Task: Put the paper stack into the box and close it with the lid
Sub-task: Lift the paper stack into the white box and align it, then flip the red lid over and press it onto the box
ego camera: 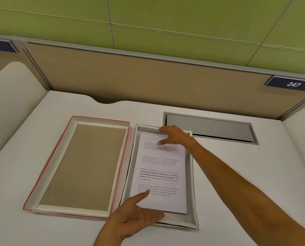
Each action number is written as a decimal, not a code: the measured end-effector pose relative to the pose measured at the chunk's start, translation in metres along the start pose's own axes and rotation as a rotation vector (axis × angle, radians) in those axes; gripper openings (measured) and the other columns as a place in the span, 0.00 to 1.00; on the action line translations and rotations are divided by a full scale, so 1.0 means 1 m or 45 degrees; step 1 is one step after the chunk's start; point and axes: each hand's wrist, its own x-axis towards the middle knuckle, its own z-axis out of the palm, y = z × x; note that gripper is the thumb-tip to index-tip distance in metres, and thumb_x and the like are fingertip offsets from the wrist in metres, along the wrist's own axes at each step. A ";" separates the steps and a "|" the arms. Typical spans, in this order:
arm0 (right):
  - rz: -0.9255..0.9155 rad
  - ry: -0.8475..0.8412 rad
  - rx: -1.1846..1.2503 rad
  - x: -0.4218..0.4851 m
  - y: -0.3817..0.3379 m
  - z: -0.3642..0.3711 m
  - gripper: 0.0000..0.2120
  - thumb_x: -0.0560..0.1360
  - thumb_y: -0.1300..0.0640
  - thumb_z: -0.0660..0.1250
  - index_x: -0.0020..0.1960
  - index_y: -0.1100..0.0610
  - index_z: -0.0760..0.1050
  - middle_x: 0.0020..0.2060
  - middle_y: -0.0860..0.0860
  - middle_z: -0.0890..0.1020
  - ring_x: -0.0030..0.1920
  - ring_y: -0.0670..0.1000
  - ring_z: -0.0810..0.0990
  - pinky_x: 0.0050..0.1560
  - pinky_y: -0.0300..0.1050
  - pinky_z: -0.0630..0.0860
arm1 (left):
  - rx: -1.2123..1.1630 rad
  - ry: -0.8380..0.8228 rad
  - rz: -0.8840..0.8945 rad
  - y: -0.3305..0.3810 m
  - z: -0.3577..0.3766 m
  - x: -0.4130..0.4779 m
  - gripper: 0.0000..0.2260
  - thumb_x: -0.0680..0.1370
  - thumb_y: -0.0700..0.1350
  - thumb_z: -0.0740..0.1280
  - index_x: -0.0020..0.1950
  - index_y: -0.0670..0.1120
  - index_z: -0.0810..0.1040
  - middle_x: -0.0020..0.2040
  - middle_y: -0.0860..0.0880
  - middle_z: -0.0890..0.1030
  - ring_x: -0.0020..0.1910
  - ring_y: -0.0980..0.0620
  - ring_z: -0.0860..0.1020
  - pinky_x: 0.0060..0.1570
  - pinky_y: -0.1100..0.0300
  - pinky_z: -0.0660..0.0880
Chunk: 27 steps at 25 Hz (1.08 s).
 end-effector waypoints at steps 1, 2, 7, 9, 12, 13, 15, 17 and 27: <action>-0.017 0.043 0.028 -0.003 -0.009 -0.001 0.37 0.69 0.45 0.76 0.73 0.56 0.67 0.69 0.53 0.76 0.69 0.55 0.73 0.71 0.52 0.69 | 0.057 0.010 0.064 0.011 -0.008 -0.009 0.23 0.72 0.40 0.74 0.62 0.33 0.72 0.62 0.25 0.76 0.59 0.27 0.79 0.57 0.37 0.78; -0.037 0.081 0.087 -0.006 -0.020 0.001 0.38 0.68 0.46 0.77 0.73 0.56 0.67 0.68 0.53 0.76 0.68 0.55 0.74 0.70 0.52 0.70 | 0.141 0.068 0.203 0.026 -0.016 -0.020 0.22 0.70 0.40 0.74 0.60 0.33 0.73 0.59 0.26 0.79 0.55 0.31 0.82 0.54 0.41 0.81; 0.054 0.222 0.750 -0.024 -0.100 0.048 0.33 0.66 0.52 0.80 0.66 0.62 0.73 0.60 0.56 0.81 0.54 0.52 0.81 0.53 0.40 0.77 | 0.830 1.130 1.240 0.134 -0.068 -0.065 0.20 0.73 0.40 0.74 0.63 0.38 0.76 0.59 0.36 0.81 0.56 0.39 0.81 0.57 0.52 0.73; 0.149 0.186 0.915 -0.032 -0.129 0.082 0.29 0.66 0.53 0.80 0.62 0.64 0.75 0.55 0.57 0.82 0.53 0.53 0.81 0.53 0.43 0.79 | 1.175 1.503 1.366 0.175 -0.100 -0.072 0.20 0.74 0.40 0.73 0.64 0.36 0.75 0.60 0.34 0.80 0.58 0.34 0.79 0.59 0.47 0.73; 0.215 0.126 0.821 -0.041 -0.163 0.127 0.20 0.69 0.55 0.78 0.53 0.63 0.75 0.42 0.51 0.77 0.43 0.50 0.78 0.37 0.37 0.74 | 1.550 1.752 1.231 0.215 -0.141 -0.071 0.24 0.75 0.38 0.72 0.68 0.32 0.71 0.62 0.28 0.75 0.61 0.27 0.74 0.60 0.36 0.72; 0.205 0.155 0.775 -0.042 -0.170 0.135 0.16 0.71 0.56 0.76 0.51 0.62 0.75 0.39 0.49 0.75 0.40 0.49 0.76 0.35 0.37 0.73 | 1.594 1.778 1.162 0.221 -0.150 -0.069 0.23 0.75 0.38 0.72 0.67 0.31 0.71 0.62 0.27 0.75 0.61 0.26 0.74 0.59 0.35 0.72; 0.180 0.193 0.654 -0.039 -0.178 0.142 0.10 0.73 0.61 0.72 0.49 0.65 0.75 0.43 0.53 0.77 0.45 0.53 0.78 0.40 0.41 0.75 | 1.623 1.783 1.047 0.225 -0.160 -0.064 0.21 0.75 0.39 0.72 0.63 0.29 0.73 0.58 0.26 0.75 0.58 0.25 0.74 0.57 0.34 0.74; 0.189 0.141 0.487 -0.035 -0.178 0.141 0.05 0.74 0.68 0.68 0.42 0.64 0.73 0.42 0.54 0.75 0.48 0.54 0.77 0.42 0.41 0.70 | 1.631 1.779 1.001 0.223 -0.168 -0.058 0.17 0.75 0.38 0.71 0.59 0.28 0.75 0.55 0.27 0.76 0.54 0.25 0.76 0.55 0.33 0.76; 0.131 0.185 0.423 -0.033 -0.160 0.152 0.05 0.73 0.70 0.67 0.42 0.63 0.72 0.42 0.56 0.76 0.45 0.56 0.78 0.41 0.50 0.77 | 1.414 1.618 0.973 0.250 -0.159 -0.092 0.12 0.76 0.34 0.65 0.57 0.30 0.73 0.55 0.28 0.79 0.53 0.30 0.78 0.52 0.43 0.75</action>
